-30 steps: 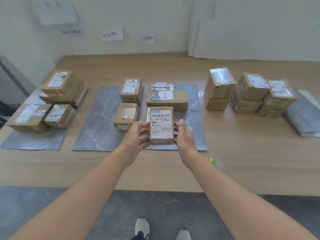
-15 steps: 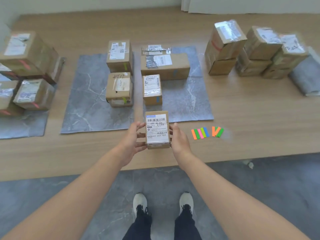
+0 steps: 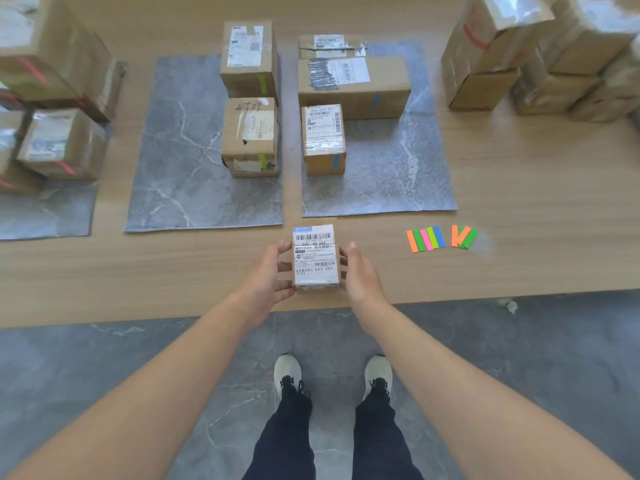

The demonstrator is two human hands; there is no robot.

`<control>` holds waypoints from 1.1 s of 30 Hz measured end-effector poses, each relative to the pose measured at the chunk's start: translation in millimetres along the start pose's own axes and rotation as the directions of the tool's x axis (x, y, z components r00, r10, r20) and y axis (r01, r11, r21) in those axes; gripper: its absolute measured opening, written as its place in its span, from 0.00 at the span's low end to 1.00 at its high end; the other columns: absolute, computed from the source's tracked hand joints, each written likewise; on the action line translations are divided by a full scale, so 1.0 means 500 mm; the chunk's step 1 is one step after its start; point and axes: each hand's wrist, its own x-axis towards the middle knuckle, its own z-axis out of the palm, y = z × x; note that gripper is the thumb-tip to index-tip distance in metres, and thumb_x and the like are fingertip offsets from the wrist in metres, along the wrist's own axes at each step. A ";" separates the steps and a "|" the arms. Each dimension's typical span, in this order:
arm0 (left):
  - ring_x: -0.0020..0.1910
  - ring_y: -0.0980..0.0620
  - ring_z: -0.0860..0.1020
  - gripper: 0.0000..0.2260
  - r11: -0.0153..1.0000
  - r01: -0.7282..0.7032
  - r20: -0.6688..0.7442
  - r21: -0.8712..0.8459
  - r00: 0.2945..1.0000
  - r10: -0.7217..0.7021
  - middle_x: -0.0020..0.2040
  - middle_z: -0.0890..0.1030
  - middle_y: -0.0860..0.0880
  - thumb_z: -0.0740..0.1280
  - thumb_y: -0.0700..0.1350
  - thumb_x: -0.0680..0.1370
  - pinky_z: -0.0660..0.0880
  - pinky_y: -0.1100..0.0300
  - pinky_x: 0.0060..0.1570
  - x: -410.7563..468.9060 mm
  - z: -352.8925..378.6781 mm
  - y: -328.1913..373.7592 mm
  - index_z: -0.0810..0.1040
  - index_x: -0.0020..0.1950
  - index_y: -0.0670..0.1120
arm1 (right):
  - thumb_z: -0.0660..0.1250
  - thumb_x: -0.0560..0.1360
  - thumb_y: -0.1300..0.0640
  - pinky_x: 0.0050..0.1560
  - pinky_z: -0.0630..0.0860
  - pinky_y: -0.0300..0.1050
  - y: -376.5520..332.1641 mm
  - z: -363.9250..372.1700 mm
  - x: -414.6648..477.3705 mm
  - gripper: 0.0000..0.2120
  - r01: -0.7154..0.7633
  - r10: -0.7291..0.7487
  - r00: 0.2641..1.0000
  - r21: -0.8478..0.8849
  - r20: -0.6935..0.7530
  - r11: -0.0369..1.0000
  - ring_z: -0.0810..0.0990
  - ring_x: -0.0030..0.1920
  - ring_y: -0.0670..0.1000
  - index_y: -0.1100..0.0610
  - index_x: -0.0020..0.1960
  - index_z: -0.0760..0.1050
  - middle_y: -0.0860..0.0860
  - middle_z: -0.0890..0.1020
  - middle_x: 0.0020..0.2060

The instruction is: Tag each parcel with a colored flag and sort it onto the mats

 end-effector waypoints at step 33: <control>0.65 0.46 0.75 0.20 0.985 -0.170 -0.002 0.026 0.985 0.170 0.63 0.79 0.50 0.53 0.58 0.82 0.67 0.46 0.71 0.013 0.387 0.055 0.79 0.66 0.54 | 0.63 0.80 0.62 0.39 0.69 0.24 -0.022 -0.390 0.124 0.13 0.153 -0.160 0.987 -0.176 -0.029 0.972 0.78 0.49 0.42 0.54 0.62 0.80 0.48 0.81 0.54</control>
